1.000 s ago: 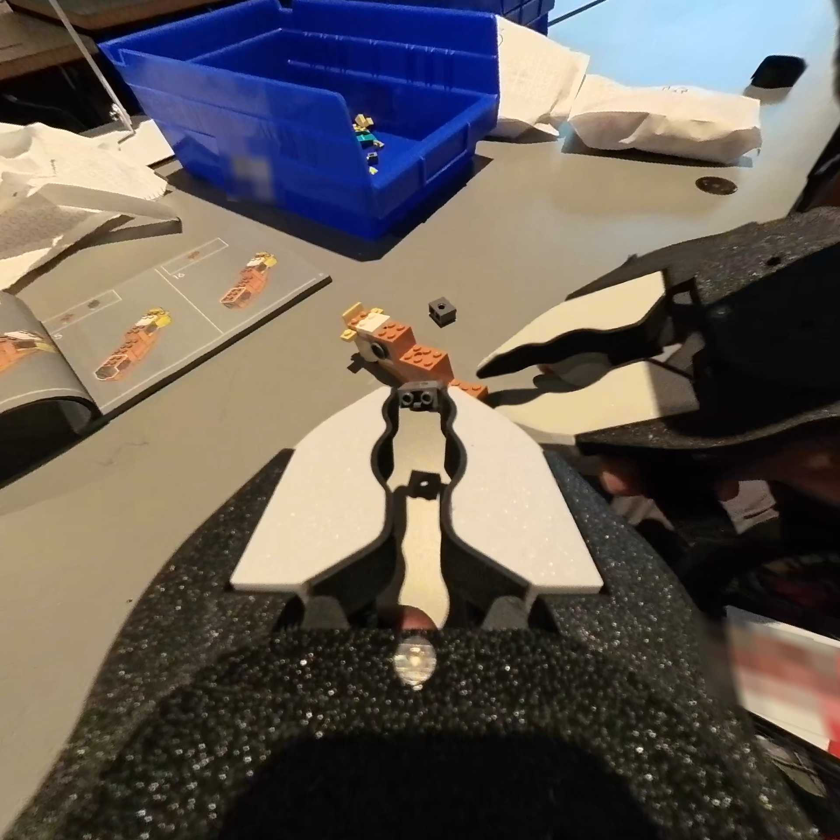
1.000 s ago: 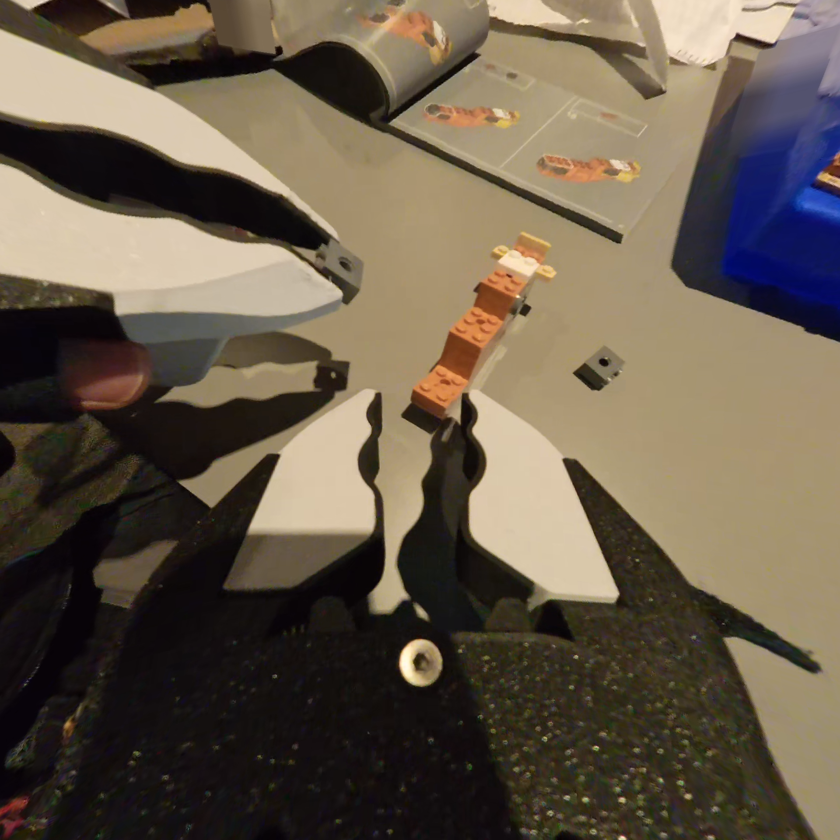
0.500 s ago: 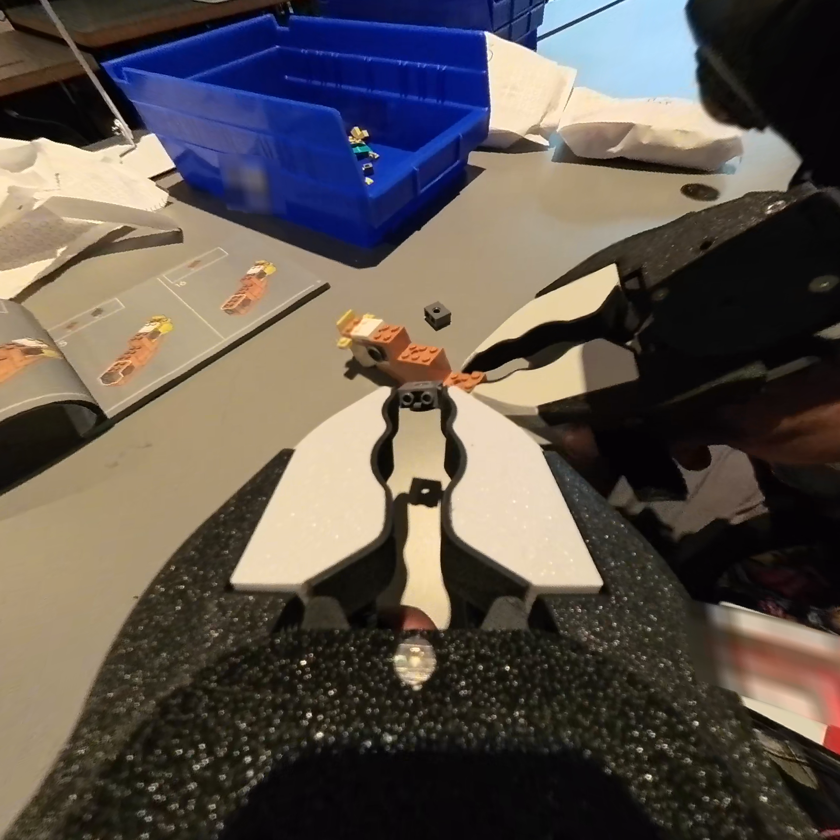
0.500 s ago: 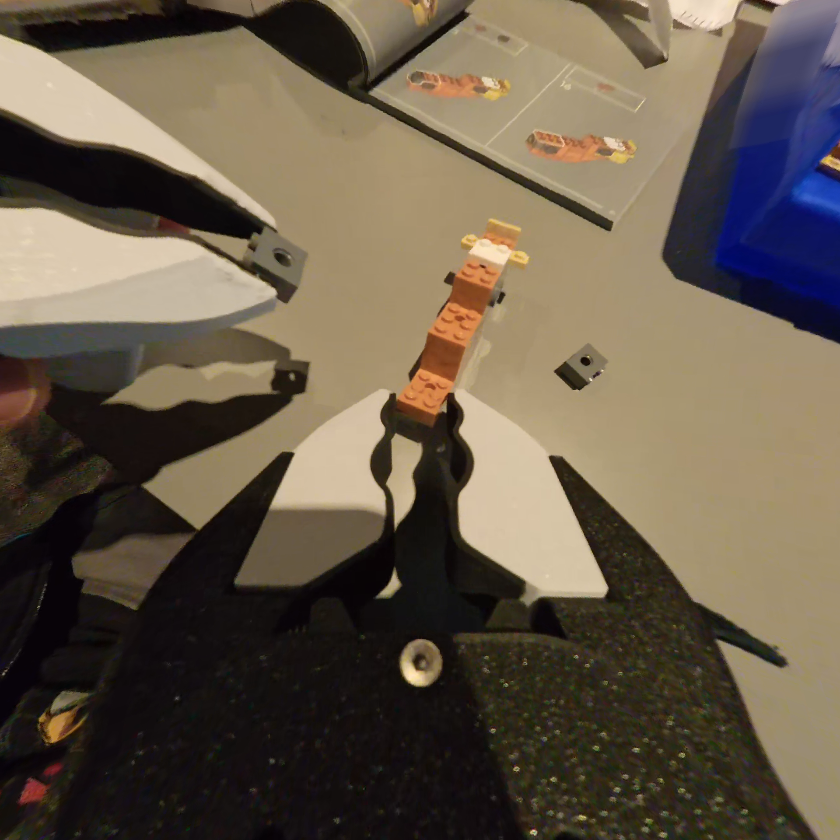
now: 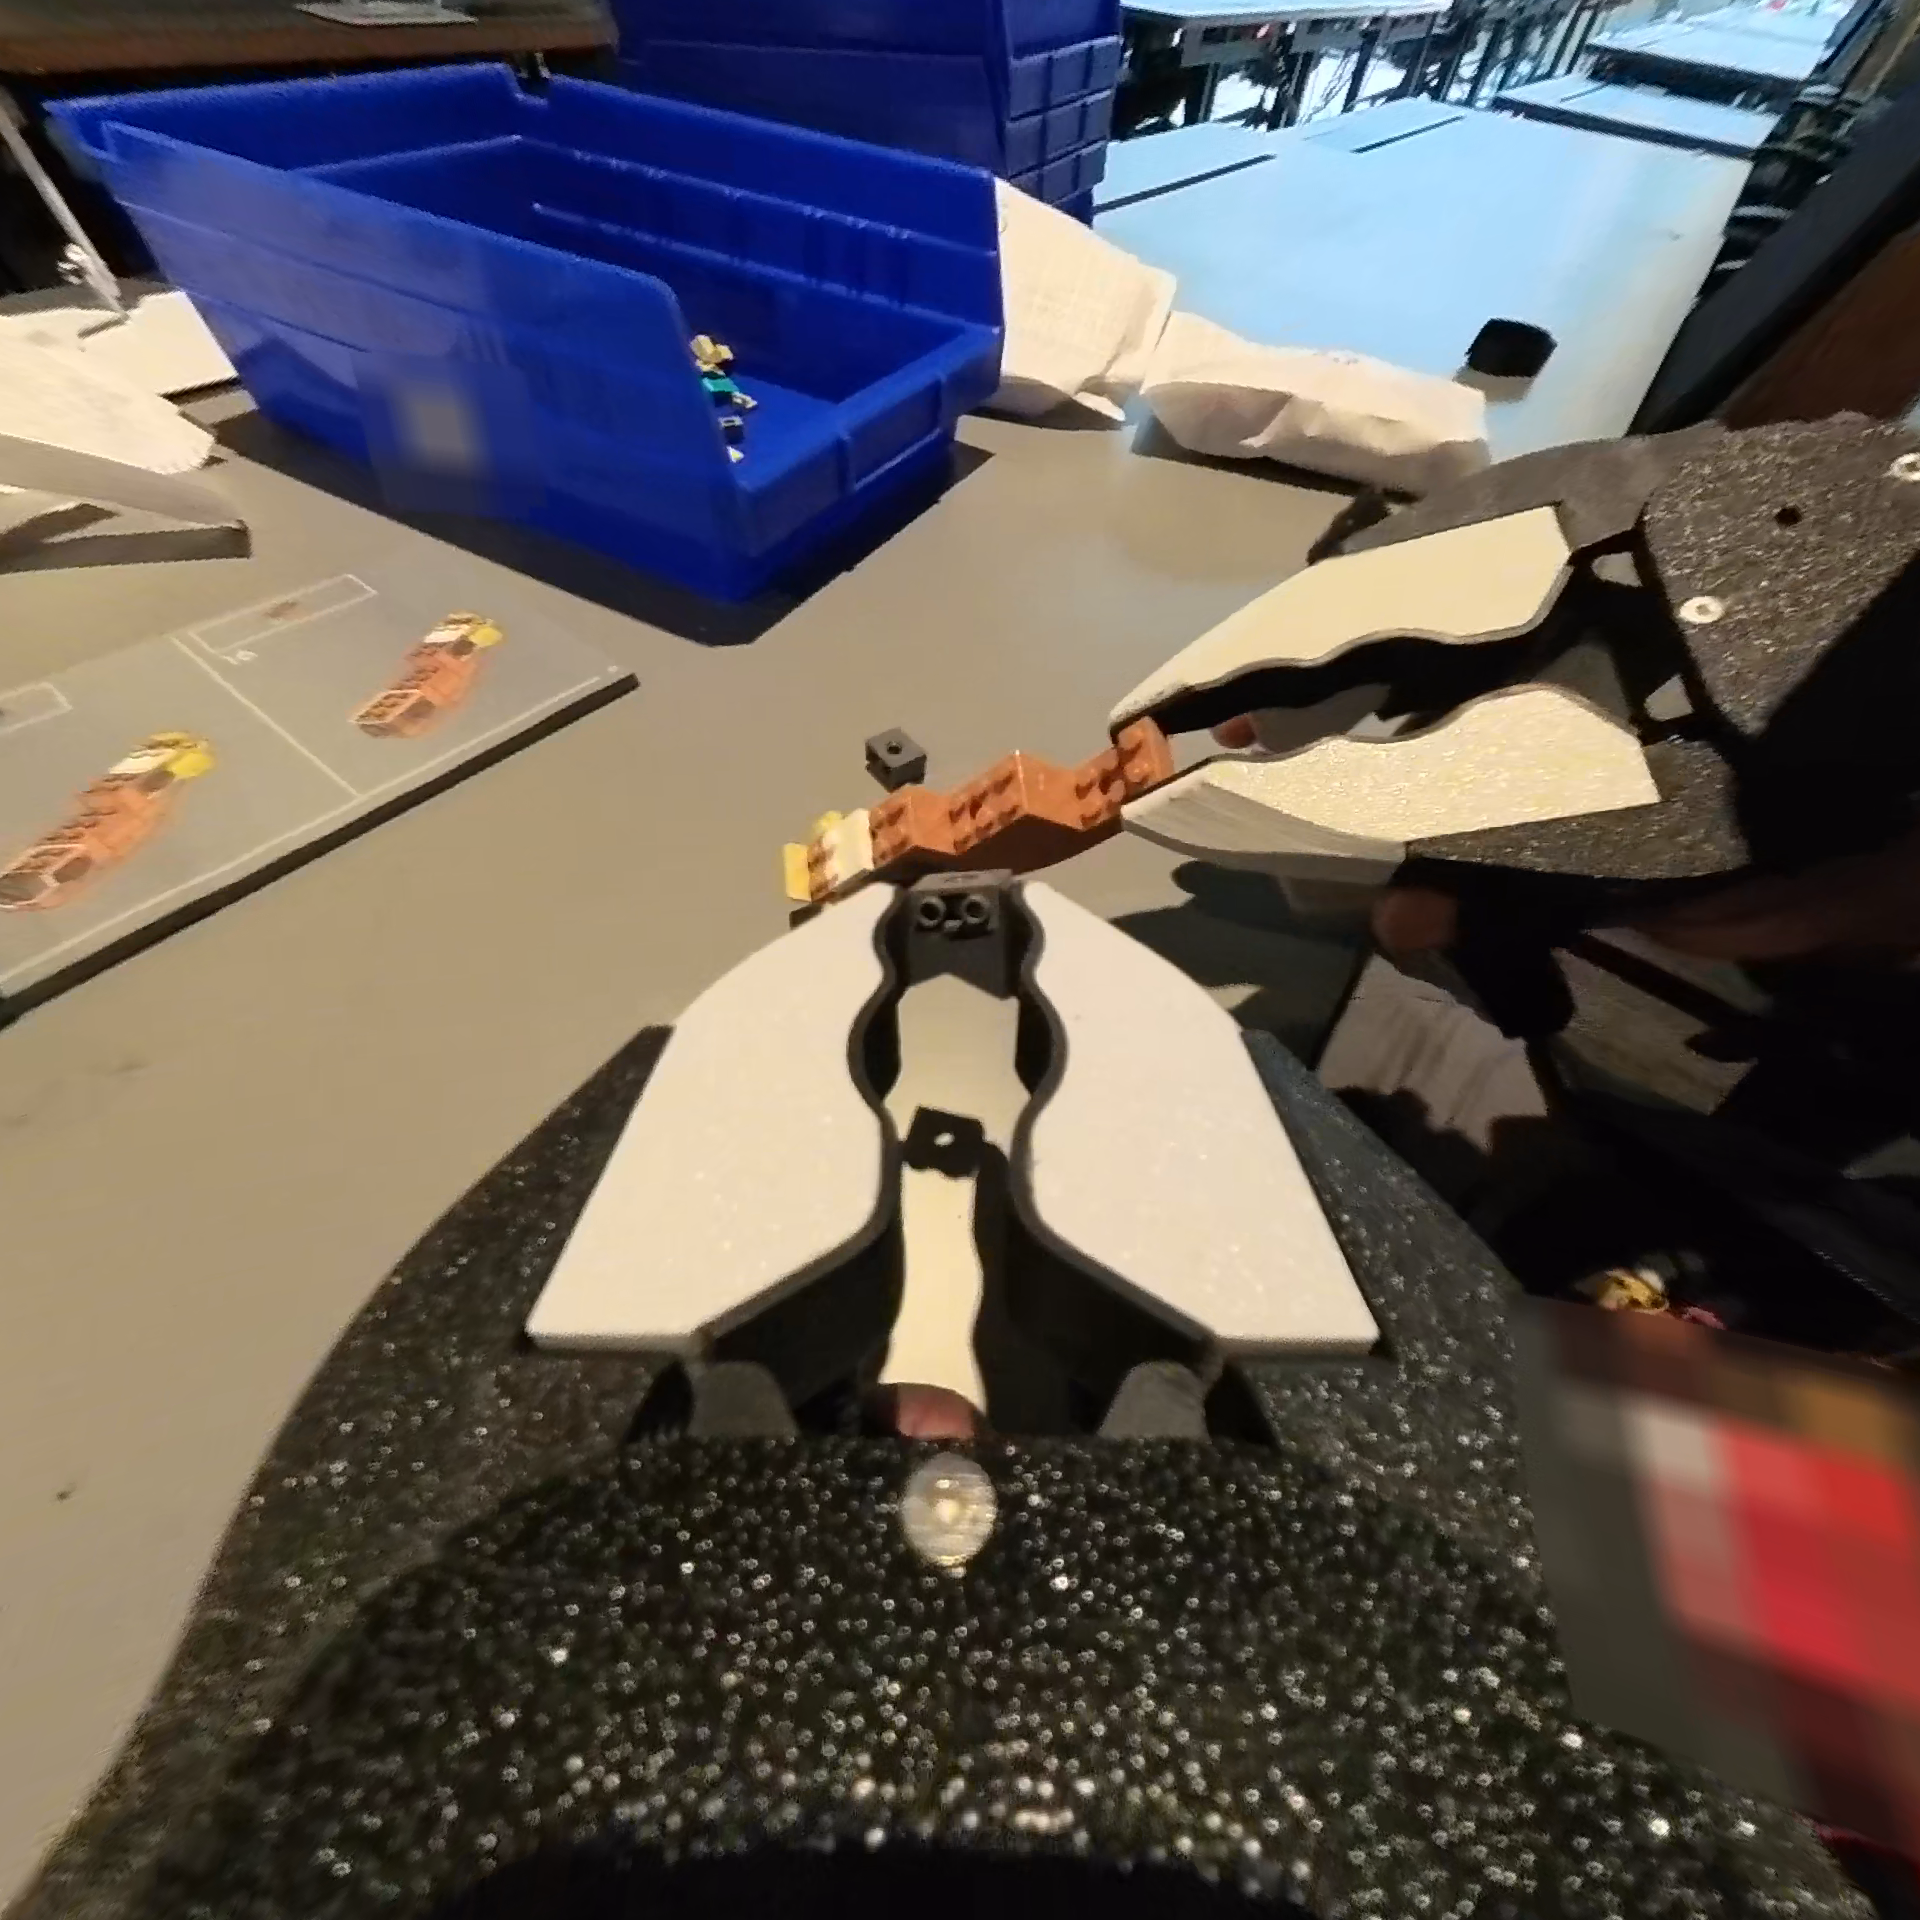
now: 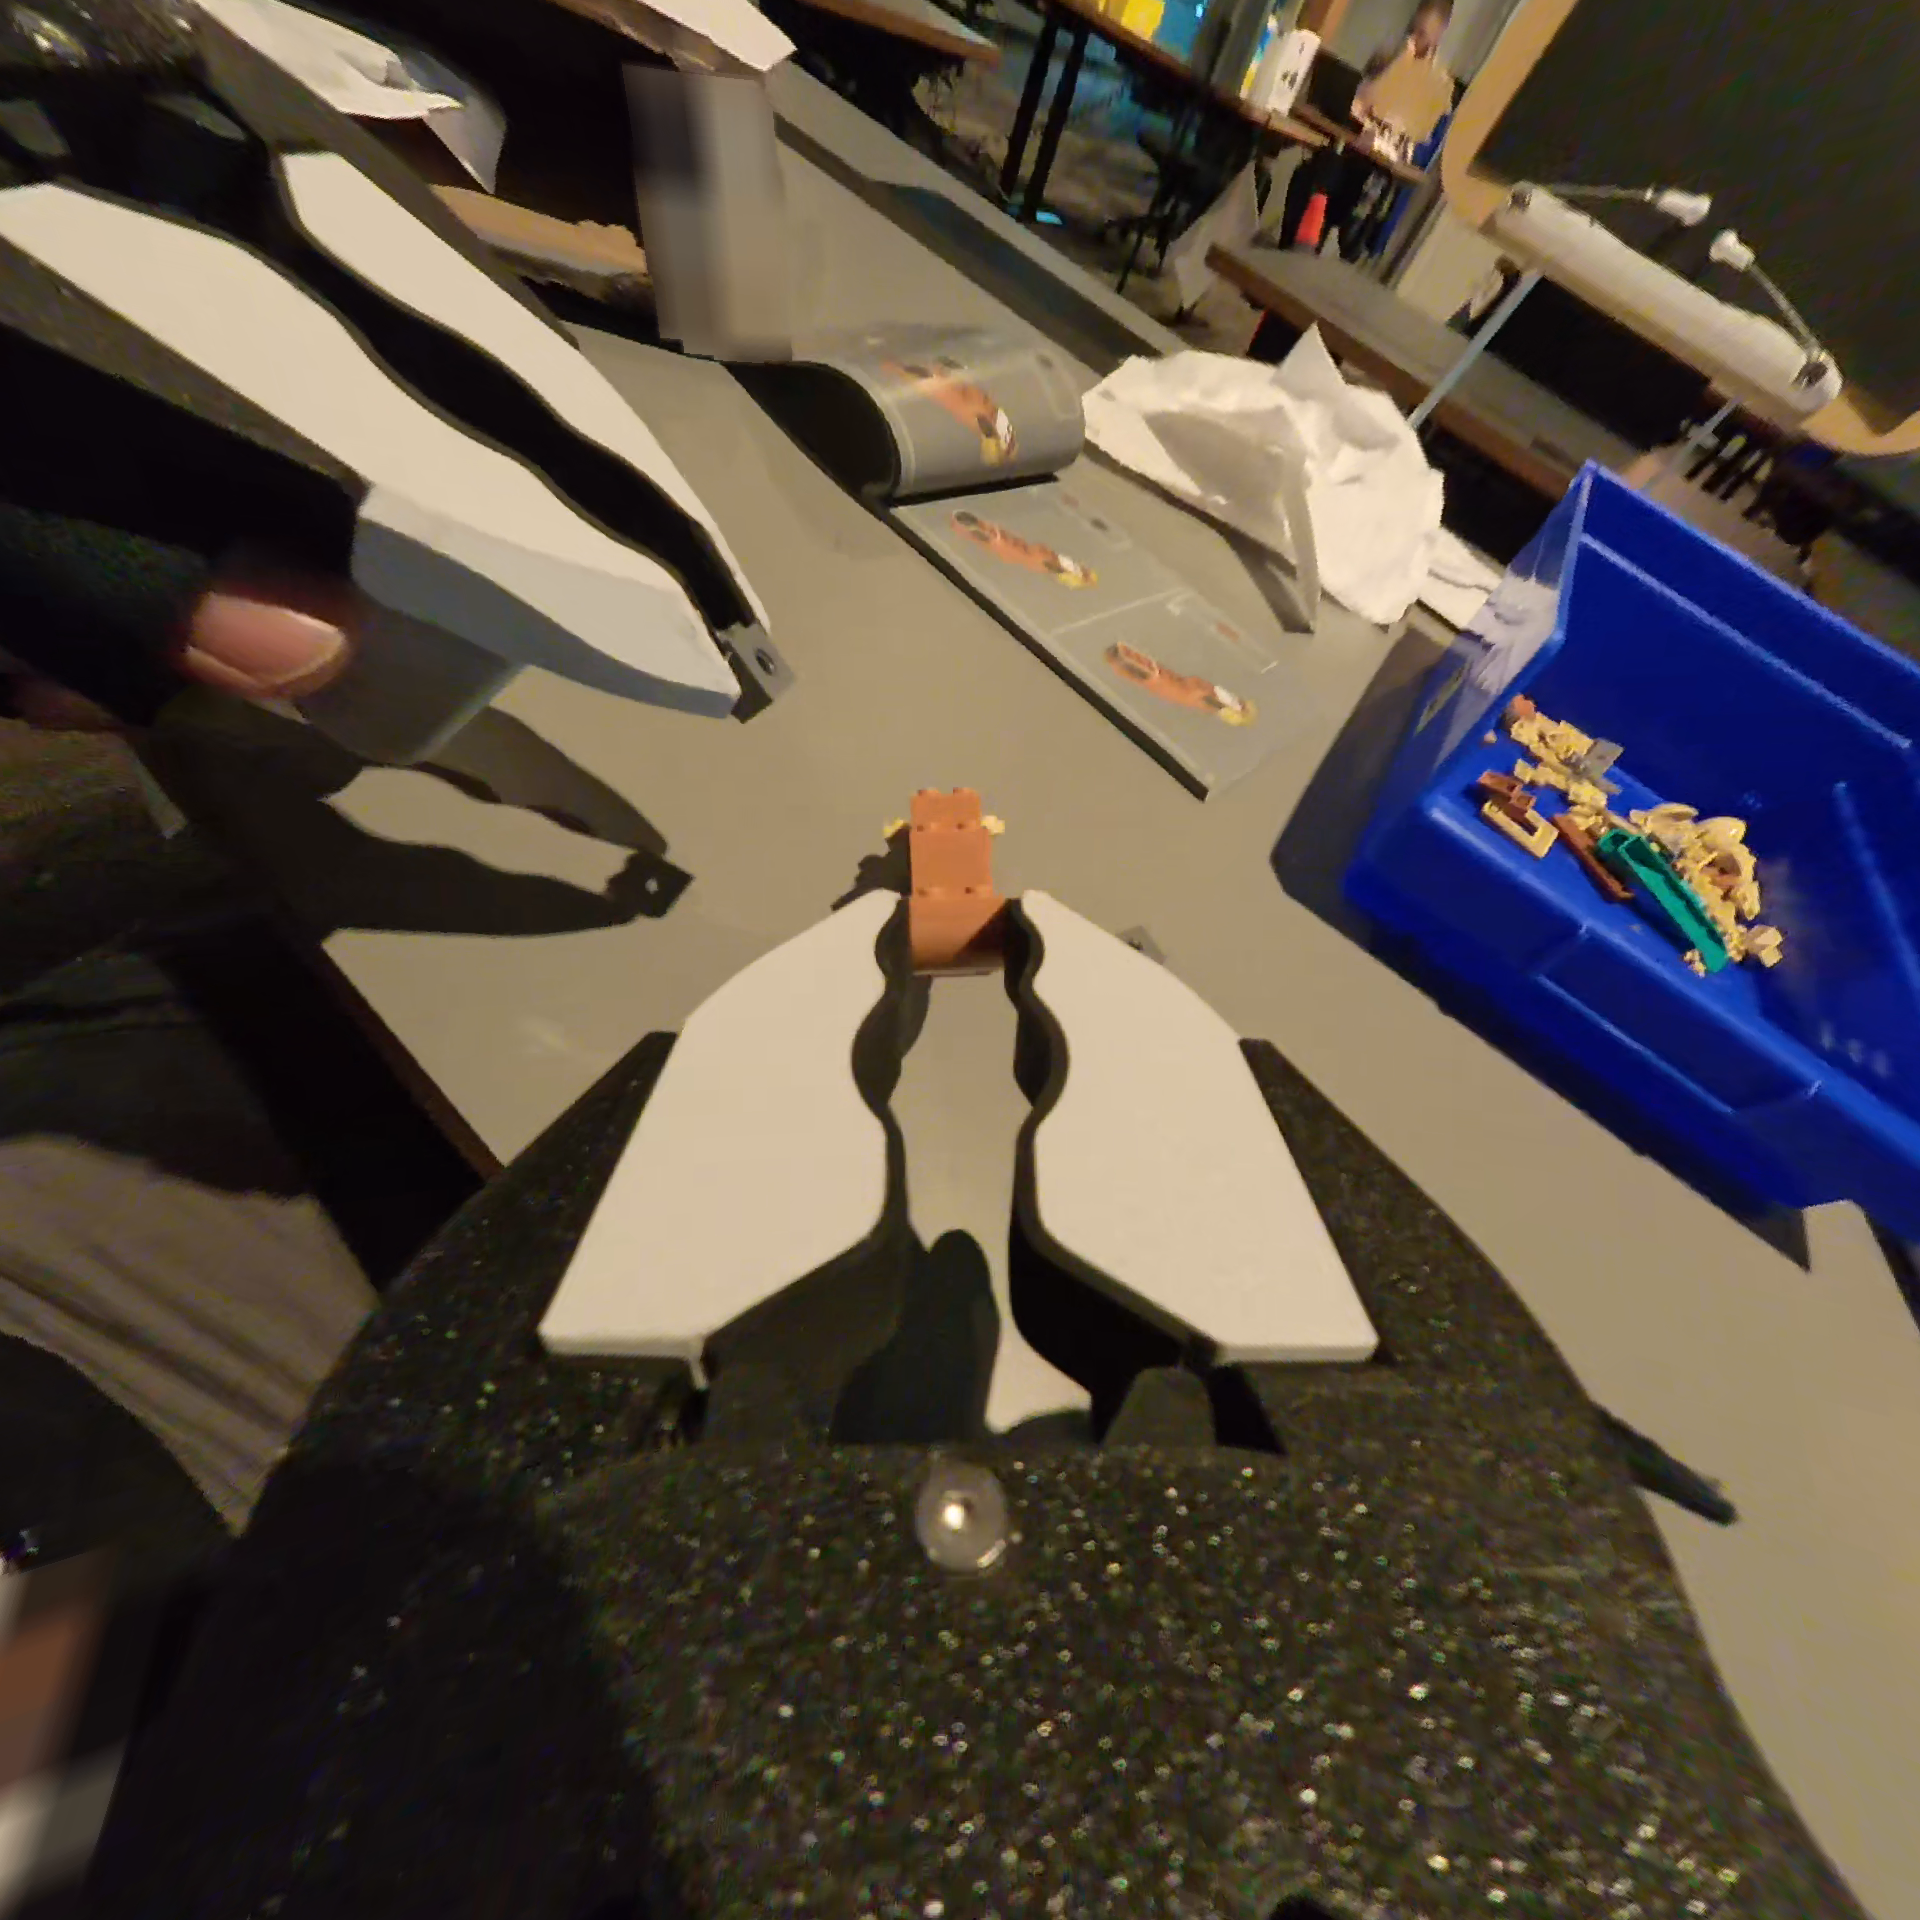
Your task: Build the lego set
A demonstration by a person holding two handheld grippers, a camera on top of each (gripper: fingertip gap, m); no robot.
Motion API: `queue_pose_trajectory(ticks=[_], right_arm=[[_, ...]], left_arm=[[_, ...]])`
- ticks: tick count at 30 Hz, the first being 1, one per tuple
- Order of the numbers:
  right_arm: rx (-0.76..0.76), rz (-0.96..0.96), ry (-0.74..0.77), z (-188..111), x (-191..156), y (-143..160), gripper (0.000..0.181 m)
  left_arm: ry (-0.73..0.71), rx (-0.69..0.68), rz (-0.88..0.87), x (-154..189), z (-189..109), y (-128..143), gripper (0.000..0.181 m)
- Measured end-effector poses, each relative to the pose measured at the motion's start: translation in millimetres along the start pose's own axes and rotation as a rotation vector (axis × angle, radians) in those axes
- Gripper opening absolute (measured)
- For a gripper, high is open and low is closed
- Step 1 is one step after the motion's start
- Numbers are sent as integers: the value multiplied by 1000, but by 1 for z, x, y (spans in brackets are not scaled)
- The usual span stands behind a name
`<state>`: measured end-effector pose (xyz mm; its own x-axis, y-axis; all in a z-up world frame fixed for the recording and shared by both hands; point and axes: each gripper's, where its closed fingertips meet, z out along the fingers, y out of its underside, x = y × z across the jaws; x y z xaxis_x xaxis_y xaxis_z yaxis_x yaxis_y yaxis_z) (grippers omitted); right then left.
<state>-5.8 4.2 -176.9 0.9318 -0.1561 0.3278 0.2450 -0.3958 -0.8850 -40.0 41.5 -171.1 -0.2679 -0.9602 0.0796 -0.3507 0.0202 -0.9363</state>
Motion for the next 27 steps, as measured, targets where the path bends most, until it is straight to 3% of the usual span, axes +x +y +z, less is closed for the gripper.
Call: queue_pose_trajectory(ticks=[7,10,16,27], right_arm=[[114,-11,-91,-10,10,-18,16],[82,82,-222,-11,14,-23,16],[0,214,-328,-4,28,-18,16],[3,192,-335,-1,26,-17,16]], left_arm=[[36,52,6,7,0,-10,17],[62,71,-16,9,-1,-14,17],[95,76,-41,11,-1,-13,17],[104,69,-43,12,2,-11,17]])
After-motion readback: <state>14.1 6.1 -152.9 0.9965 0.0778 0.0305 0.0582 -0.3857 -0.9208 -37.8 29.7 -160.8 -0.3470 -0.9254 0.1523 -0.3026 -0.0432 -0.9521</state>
